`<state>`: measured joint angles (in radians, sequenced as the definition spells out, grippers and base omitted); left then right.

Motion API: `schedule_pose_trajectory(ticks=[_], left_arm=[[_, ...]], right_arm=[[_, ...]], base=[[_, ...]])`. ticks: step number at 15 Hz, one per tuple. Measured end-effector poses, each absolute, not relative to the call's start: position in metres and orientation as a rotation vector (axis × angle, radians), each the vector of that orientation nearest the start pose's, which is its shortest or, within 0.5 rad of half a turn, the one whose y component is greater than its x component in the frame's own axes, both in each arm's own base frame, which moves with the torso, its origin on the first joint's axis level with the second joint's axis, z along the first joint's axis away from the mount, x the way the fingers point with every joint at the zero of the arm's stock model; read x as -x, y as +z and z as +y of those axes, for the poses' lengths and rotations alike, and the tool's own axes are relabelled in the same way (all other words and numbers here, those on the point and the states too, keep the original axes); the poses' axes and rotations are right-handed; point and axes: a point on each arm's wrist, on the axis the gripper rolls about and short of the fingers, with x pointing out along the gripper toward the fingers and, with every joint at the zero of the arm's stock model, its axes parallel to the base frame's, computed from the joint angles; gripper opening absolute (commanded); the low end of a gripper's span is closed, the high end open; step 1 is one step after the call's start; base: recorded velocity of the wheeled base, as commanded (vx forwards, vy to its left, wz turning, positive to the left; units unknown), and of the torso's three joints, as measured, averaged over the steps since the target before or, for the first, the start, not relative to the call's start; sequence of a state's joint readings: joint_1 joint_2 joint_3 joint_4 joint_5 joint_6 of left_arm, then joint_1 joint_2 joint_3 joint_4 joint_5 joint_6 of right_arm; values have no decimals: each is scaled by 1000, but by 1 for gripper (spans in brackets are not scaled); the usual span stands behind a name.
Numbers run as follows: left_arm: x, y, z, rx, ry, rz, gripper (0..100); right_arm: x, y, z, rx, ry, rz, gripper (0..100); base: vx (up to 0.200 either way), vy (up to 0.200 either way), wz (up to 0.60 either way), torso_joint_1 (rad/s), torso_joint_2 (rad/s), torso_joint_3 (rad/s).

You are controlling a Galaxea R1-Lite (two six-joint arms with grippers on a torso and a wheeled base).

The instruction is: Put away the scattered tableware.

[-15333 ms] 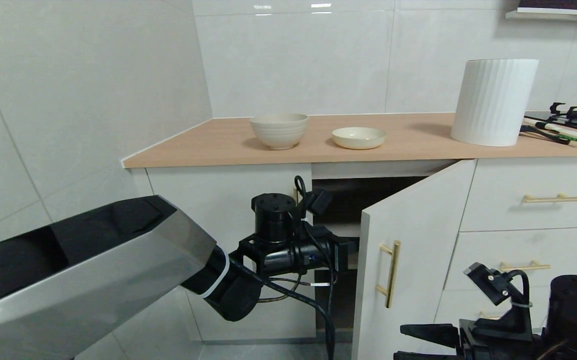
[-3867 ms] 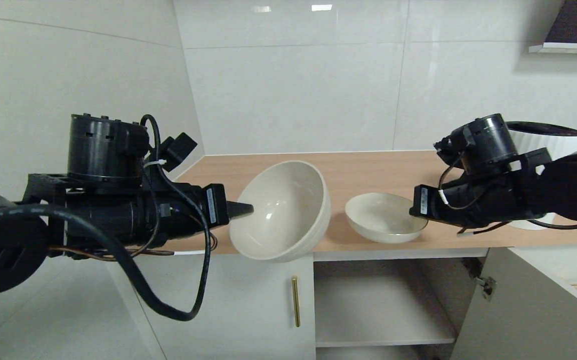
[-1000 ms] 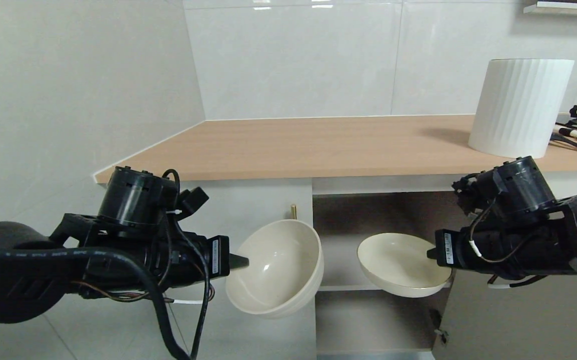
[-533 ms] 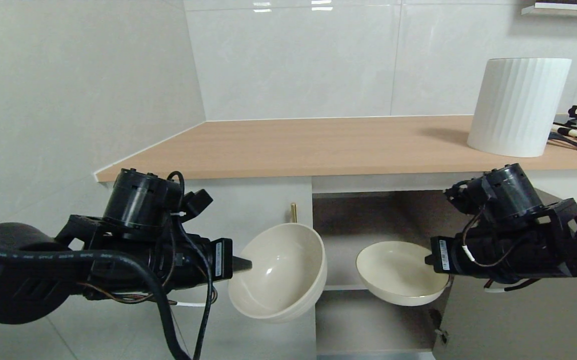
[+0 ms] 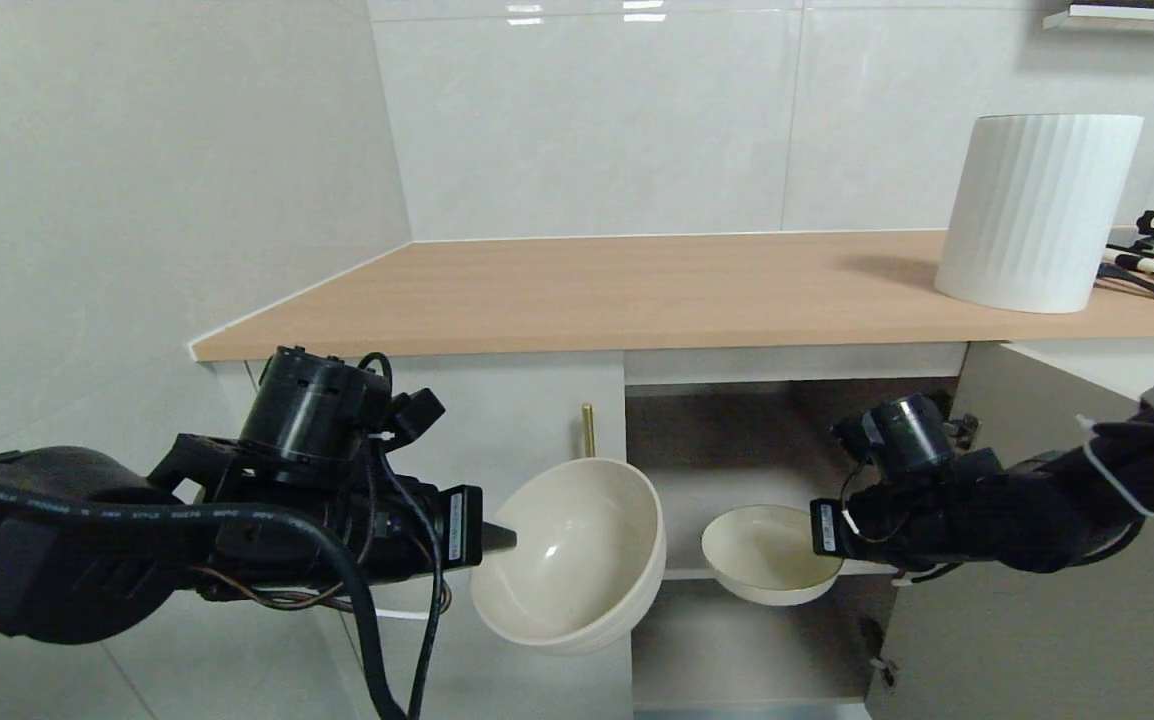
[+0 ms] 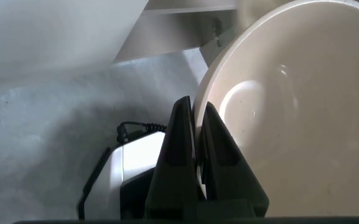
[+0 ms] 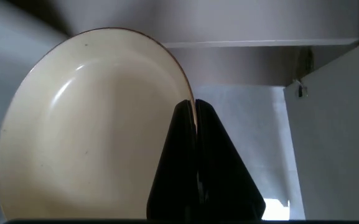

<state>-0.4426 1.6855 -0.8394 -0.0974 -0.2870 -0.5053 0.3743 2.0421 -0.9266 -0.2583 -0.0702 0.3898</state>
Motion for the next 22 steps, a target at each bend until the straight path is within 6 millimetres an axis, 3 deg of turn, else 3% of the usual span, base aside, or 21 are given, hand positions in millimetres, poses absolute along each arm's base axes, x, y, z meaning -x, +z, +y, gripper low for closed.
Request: schedule_pose_trajectory(ticks=[3, 7, 14, 22], left_arm=[[-251, 147, -128, 396, -491, 925, 0], [-249, 146, -131, 392, -497, 935, 0], [-248, 143, -133, 387, -501, 945, 0], [-249, 139, -134, 384, -495, 960, 0]], right_arm=[[-349, 25, 126, -170, 60, 878, 0], [-372, -11, 128, -136, -37, 871, 0], [-405, -39, 123, -76, -210, 805, 0], [-430, -54, 120, -65, -292, 748, 0]], base=[[0, 0, 0, 0, 0, 0], [0, 0, 0, 0, 0, 0], [0, 0, 0, 0, 0, 0], [0, 0, 0, 0, 0, 0]])
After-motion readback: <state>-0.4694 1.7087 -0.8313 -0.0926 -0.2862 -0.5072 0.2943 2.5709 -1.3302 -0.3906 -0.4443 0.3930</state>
